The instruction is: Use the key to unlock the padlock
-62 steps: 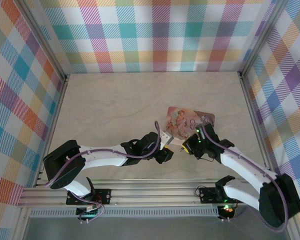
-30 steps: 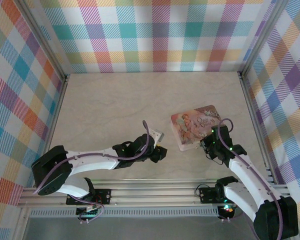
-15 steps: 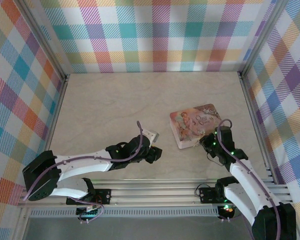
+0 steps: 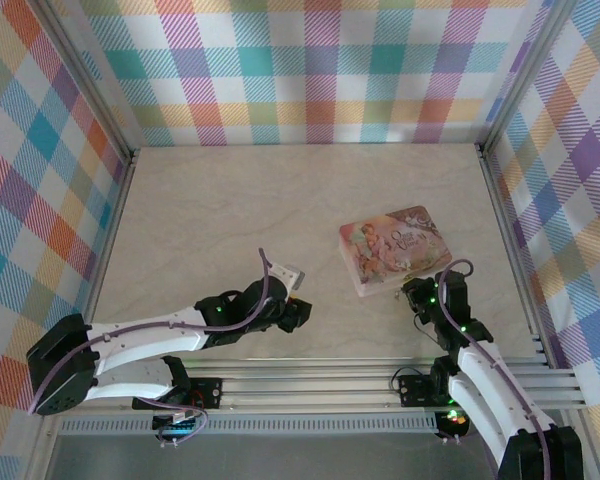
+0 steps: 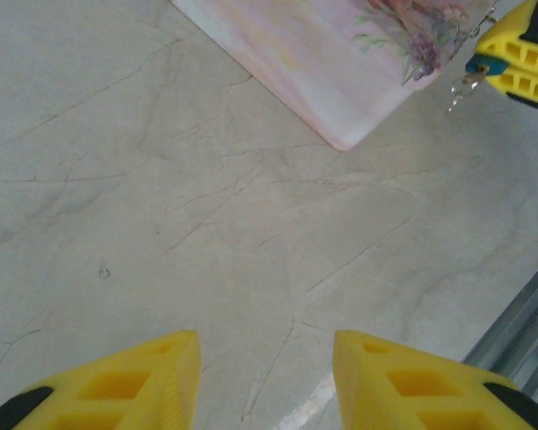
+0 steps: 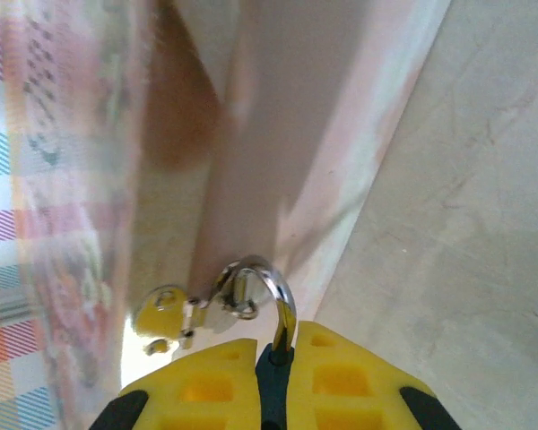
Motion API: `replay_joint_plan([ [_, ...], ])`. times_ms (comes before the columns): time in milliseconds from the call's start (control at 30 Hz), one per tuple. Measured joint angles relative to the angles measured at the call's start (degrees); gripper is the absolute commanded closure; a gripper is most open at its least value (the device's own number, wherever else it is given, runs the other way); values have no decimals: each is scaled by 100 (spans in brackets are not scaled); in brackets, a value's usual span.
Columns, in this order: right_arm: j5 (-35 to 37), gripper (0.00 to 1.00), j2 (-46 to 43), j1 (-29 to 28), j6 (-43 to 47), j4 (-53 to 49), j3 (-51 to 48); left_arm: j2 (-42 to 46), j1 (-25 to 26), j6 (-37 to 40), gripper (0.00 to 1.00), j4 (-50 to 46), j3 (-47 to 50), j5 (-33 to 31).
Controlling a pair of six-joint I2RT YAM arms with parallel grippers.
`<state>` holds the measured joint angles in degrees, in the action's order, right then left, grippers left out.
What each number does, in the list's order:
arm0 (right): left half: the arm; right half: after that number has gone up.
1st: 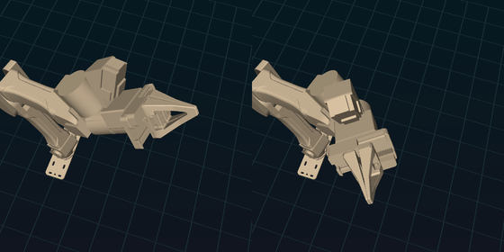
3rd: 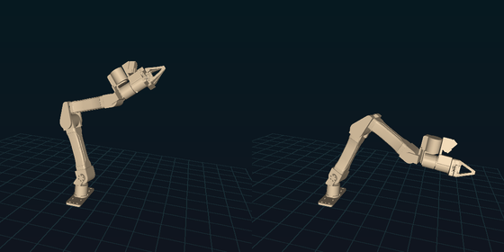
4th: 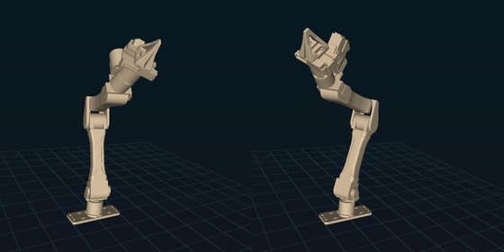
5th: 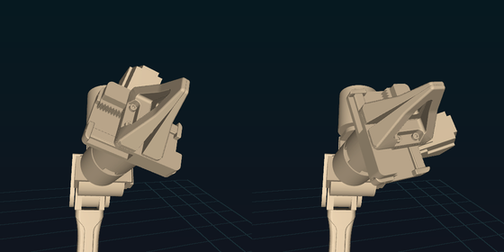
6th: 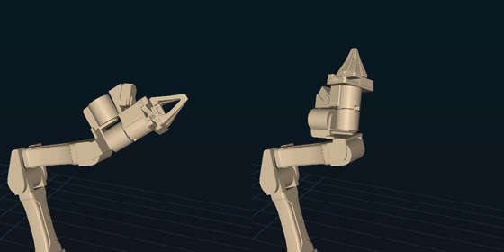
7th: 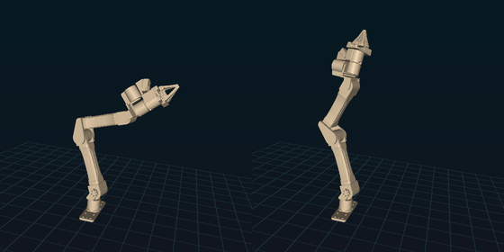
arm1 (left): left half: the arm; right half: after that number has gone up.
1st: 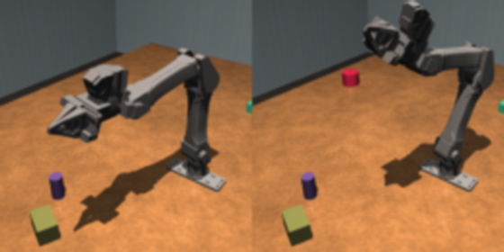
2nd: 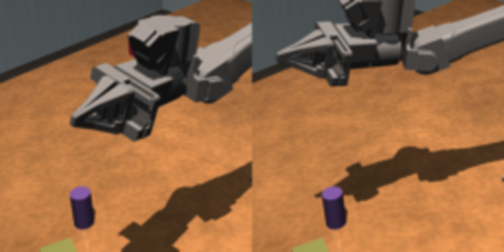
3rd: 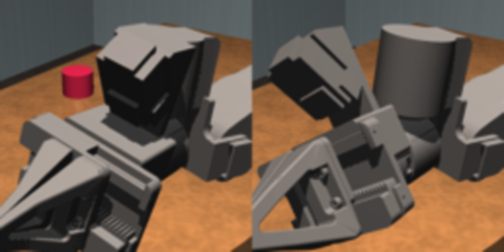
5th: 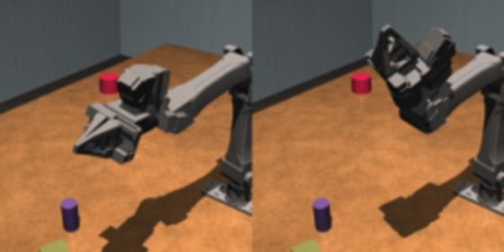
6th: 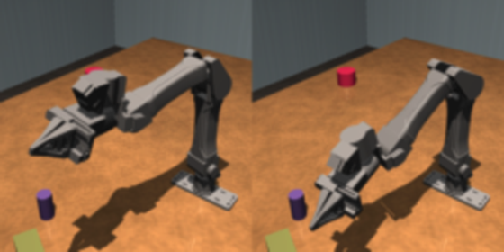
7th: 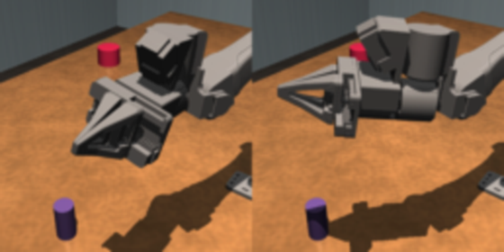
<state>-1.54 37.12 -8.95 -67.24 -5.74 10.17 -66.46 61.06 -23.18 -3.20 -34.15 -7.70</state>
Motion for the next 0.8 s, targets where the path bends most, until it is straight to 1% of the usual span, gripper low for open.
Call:
replay_joint_plan([
  [233, 114, 100, -55, 7, -118, 44, 0, 254, 0, 2, 57, -144, 42, -85],
  [300, 116, 100, -90, 7, -149, -195, 11, 343, 0, 0, 55, -203, 68, -122],
  [400, 168, 100, -404, 7, -157, -935, 129, 507, 0, -9, 52, -461, 59, -278],
  [500, 181, 100, -898, 7, -133, -1740, 428, 612, -2, -28, 42, -927, -70, -516],
  [600, 61, 100, -1163, 22, -42, -2299, 872, 621, -57, -70, 36, -1484, -400, -699],
  [667, -107, 100, -1027, 37, 120, -2577, 1222, 619, -157, -74, 30, -1799, -647, -743],
  [800, -367, 100, -133, -44, 608, -3051, 2074, 562, -385, -103, 10, -2385, -1198, -844],
])
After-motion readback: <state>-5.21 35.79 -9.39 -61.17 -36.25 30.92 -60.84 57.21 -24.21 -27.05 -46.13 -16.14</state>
